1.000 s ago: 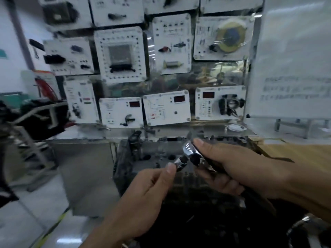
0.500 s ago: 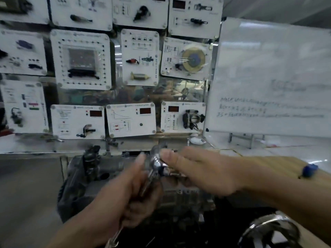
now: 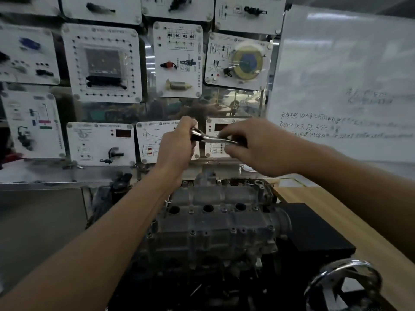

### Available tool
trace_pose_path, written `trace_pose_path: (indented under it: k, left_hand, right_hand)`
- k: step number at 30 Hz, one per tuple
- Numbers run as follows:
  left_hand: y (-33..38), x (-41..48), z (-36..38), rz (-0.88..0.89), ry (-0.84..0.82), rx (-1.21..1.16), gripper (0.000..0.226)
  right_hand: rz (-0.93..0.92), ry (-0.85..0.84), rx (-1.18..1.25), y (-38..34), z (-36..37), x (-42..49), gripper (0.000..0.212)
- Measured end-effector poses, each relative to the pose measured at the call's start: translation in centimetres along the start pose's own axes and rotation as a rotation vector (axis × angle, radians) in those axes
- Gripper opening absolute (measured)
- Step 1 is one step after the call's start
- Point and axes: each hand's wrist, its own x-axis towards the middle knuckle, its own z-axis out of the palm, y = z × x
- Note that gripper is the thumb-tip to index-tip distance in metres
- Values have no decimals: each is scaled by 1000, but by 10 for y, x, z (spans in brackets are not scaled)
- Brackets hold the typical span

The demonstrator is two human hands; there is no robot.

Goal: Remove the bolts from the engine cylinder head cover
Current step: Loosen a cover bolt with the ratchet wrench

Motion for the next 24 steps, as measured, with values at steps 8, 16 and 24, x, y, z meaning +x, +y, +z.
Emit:
trace_pose_path:
  k: [8,16,24]
  left_hand:
    - [-20,15,8,-10,-249,-181,39]
    - [-42,20,13,33,-171,-228,45]
    - [-40,19,10,52,-140,-264,46]
  right_hand:
    - [-53,356,-411,44,22,11,32]
    - [134,279,-433,42,32,12,46]
    - [222,93,-401,-6,10,-2,31]
